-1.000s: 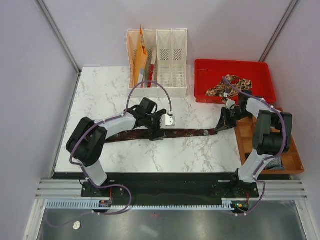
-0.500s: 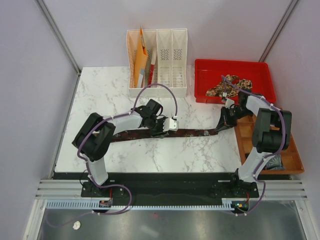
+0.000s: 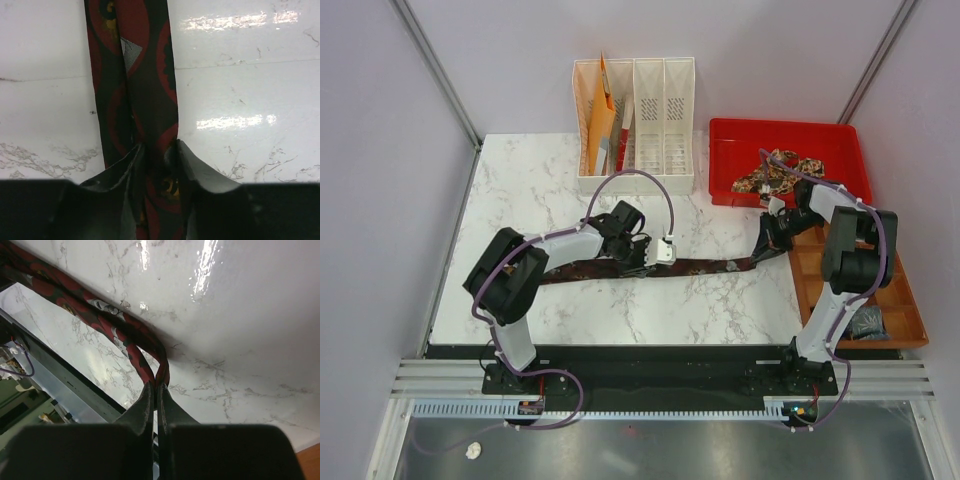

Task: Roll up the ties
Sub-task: Roll the tie at the center of the board.

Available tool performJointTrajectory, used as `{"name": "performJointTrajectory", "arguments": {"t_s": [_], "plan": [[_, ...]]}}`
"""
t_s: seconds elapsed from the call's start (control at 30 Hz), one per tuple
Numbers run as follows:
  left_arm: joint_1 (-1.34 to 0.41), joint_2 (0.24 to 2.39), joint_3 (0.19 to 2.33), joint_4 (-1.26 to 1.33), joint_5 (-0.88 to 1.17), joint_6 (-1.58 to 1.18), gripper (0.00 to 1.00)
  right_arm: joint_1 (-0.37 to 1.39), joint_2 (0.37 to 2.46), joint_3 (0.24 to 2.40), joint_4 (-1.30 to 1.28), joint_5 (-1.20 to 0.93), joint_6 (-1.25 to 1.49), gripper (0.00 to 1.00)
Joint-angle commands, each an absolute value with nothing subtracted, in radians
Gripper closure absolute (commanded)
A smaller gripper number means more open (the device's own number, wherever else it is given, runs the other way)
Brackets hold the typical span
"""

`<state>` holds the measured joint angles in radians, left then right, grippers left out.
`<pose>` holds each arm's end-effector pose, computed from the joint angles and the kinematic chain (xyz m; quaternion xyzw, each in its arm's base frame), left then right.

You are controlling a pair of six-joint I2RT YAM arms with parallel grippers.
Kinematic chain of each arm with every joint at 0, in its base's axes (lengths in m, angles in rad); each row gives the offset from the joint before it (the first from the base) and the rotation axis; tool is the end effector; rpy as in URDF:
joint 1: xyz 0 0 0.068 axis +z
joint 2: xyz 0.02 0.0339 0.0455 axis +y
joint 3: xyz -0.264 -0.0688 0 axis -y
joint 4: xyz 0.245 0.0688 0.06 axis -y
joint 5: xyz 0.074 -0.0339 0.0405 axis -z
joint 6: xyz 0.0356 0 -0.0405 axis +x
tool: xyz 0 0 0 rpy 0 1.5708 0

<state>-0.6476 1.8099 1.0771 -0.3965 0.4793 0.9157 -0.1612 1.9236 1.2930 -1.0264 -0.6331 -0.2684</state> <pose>0.2691 -0.2242 0.1552 0.7046 0.6361 -0.2011 0.2417 0.3347 -0.0331 0.1629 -0.0375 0.9488 0.3126 0.0263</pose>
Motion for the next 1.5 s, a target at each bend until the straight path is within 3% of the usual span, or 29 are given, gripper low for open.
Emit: {"name": "performJointTrajectory", "arguments": {"t_s": [0.0, 0.2, 0.3, 0.47, 0.53, 0.6, 0.67, 1.17, 1.47], "plan": [[-0.652, 1.783, 1.083, -0.428, 0.502, 0.885, 0.48, -0.164, 1.957, 1.319, -1.009, -0.655, -0.241, 1.00], [-0.652, 1.758, 1.124, -0.402, 0.554, 0.845, 0.26, -0.164, 1.971, 1.319, -0.996, -0.666, -0.224, 0.95], [-0.653, 1.781, 1.176, -0.388, 0.569, 0.821, 0.21, -0.164, 1.976, 1.328, -0.994, -0.666, -0.219, 0.90], [-0.686, 1.856, 1.279, -0.383, 0.526, 0.815, 0.16, -0.166, 1.962, 1.350, -1.009, -0.641, -0.222, 0.66], [-0.693, 1.888, 1.308, -0.393, 0.526, 0.821, 0.14, -0.167, 1.948, 1.351, -1.017, -0.615, -0.232, 0.51], [-0.701, 1.901, 1.316, -0.409, 0.519, 0.839, 0.07, -0.167, 1.913, 1.338, -1.020, -0.592, -0.235, 0.42], [-0.716, 1.910, 1.318, -0.419, 0.515, 0.859, 0.00, -0.167, 1.879, 1.304, -1.019, -0.583, -0.250, 0.41], [-0.752, 2.051, 1.430, -0.443, 0.445, 0.900, 0.00, -0.160, 1.907, 1.235, -0.928, -0.586, -0.226, 0.65], [-0.753, 2.092, 1.506, -0.640, 0.535, 0.959, 0.28, -0.160, 1.944, 1.308, -0.948, -0.591, -0.236, 0.71]]}}
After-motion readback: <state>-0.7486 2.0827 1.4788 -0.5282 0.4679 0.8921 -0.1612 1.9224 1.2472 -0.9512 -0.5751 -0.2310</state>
